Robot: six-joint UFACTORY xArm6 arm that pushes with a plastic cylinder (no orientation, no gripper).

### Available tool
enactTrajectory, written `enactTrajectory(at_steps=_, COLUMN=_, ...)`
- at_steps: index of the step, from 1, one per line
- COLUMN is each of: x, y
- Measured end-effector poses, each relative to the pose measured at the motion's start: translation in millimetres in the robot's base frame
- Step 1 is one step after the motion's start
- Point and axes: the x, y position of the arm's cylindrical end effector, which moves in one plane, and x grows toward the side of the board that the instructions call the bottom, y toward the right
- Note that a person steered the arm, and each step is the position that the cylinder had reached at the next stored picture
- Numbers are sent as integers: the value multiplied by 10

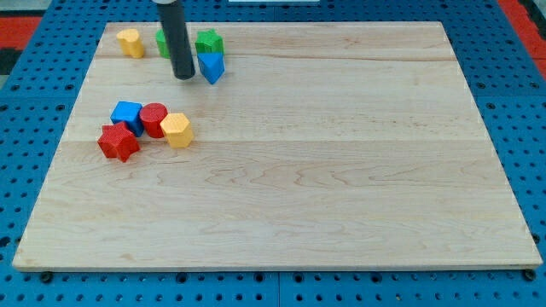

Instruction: Place blue triangle to the right of green star

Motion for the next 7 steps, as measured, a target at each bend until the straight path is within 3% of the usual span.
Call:
enactTrajectory(at_steps=1, x=3, y=13)
enactTrajectory(at_steps=3, x=-37, y=763)
enactTrajectory(at_steps=7, x=-350, y=1156)
